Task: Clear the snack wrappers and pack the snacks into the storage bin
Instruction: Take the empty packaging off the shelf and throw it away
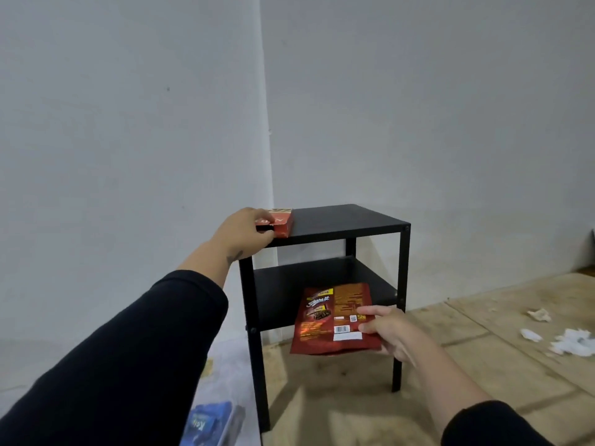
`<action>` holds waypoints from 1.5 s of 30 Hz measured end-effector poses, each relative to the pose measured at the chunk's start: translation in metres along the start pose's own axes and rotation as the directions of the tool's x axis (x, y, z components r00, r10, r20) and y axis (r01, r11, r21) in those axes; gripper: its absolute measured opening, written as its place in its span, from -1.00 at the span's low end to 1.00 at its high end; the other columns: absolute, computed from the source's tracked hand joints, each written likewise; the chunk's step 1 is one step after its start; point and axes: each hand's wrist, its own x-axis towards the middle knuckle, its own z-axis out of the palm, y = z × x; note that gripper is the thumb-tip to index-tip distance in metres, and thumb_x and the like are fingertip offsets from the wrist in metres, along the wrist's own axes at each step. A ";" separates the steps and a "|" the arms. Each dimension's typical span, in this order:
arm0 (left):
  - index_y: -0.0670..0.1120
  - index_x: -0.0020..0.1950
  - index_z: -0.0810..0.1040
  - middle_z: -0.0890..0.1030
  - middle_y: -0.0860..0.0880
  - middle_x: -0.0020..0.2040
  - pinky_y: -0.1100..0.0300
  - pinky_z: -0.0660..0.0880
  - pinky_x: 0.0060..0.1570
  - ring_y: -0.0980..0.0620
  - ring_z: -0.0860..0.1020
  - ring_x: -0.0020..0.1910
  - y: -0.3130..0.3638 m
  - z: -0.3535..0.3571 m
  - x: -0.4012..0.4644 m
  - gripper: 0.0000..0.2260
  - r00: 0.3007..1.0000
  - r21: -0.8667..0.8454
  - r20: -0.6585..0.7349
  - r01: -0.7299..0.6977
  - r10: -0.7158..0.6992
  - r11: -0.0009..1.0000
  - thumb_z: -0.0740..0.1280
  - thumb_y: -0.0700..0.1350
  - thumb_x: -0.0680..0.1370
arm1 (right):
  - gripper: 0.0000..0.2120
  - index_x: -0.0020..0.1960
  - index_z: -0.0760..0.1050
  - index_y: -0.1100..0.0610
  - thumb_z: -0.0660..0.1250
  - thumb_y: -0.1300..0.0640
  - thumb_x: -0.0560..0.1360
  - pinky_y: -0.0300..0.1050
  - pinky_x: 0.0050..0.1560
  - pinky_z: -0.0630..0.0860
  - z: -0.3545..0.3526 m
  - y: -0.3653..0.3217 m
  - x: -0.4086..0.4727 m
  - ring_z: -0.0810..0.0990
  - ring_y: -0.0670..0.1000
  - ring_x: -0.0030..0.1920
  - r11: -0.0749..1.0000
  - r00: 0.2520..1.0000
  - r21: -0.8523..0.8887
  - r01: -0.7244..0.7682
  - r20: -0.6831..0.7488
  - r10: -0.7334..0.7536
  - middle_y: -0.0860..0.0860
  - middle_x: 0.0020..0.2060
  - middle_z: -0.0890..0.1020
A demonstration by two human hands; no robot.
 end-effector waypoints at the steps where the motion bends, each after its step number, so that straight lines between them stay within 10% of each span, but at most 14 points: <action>1: 0.06 0.22 0.51 0.45 0.00 0.33 0.11 0.42 0.17 -0.07 0.47 0.27 -0.003 0.000 -0.003 -0.65 1.000 0.027 -0.023 0.018 -0.018 0.999 0.33 0.13 0.47 | -0.60 0.22 0.52 0.10 0.28 0.45 0.49 -0.07 -0.31 0.63 0.003 0.001 -0.006 0.66 0.13 -0.08 1.000 1.000 0.014 0.006 -0.012 -0.006 0.19 0.09 0.62; 5: 0.05 0.18 0.38 0.46 -0.01 0.21 -0.05 0.54 0.04 -0.12 0.54 0.10 -0.004 0.011 -0.011 -0.39 0.985 0.046 -0.112 0.139 -0.133 0.989 0.29 0.43 0.31 | -0.55 0.27 0.50 0.12 0.29 0.47 0.47 -0.01 -0.19 0.65 0.011 0.006 -0.029 0.66 0.16 -0.04 0.997 0.996 0.059 0.055 -0.068 -0.051 0.21 0.13 0.59; 13: 0.06 0.30 0.50 0.48 -0.01 0.30 0.00 0.55 0.11 -0.11 0.50 0.20 -0.014 0.024 -0.025 -0.54 0.954 -0.137 -0.287 0.046 -0.084 0.990 0.34 0.18 0.44 | -0.55 0.27 0.50 0.14 0.30 0.48 0.46 -0.14 -0.38 0.60 0.011 0.011 -0.068 0.65 0.09 -0.12 0.979 0.983 0.118 0.167 -0.093 -0.156 0.18 0.12 0.58; 22: 0.00 0.23 0.58 0.50 0.04 0.29 0.05 0.45 0.24 -0.12 0.39 0.30 -0.046 0.002 -0.134 -0.60 0.861 -0.130 -0.507 -0.036 -0.036 0.991 0.46 0.04 0.41 | -0.46 0.34 0.47 0.00 0.37 0.41 0.45 -0.04 -0.07 0.64 0.018 0.011 -0.109 0.67 0.11 0.00 0.949 0.947 -0.049 0.310 0.100 -0.304 0.15 0.17 0.59; 35: -0.08 0.19 0.61 0.53 -0.10 0.26 -0.18 0.46 0.17 -0.27 0.38 0.24 -0.133 -0.040 -0.407 -0.58 0.759 0.127 -0.581 0.443 -0.295 0.887 0.54 -0.10 0.35 | -0.36 0.45 0.32 0.05 0.34 0.45 0.45 -0.11 0.03 0.59 0.162 0.059 -0.197 0.58 0.01 0.06 0.911 0.793 -0.061 0.408 0.518 -0.321 0.02 0.28 0.50; 40: -0.06 0.20 0.61 0.53 -0.09 0.27 -0.11 0.43 0.23 -0.24 0.36 0.27 -0.181 -0.077 -0.507 -0.57 0.653 0.140 -0.625 0.632 -0.428 0.762 0.54 -0.07 0.35 | -0.35 0.45 0.32 0.05 0.33 0.46 0.45 -0.29 -0.27 0.59 0.262 0.081 -0.237 0.59 0.00 -0.02 0.911 0.685 -0.061 0.408 0.680 -0.261 0.04 0.31 0.48; 45: -0.04 0.18 0.63 0.54 -0.08 0.26 -0.14 0.41 0.25 -0.26 0.38 0.26 -0.239 -0.123 -0.593 -0.60 0.569 0.146 -0.653 0.743 -0.500 0.654 0.52 -0.06 0.35 | -0.35 0.47 0.30 0.05 0.33 0.44 0.46 -0.11 -0.03 0.58 0.379 0.103 -0.282 0.55 0.04 0.06 0.883 0.573 -0.092 0.460 0.790 -0.216 0.06 0.26 0.47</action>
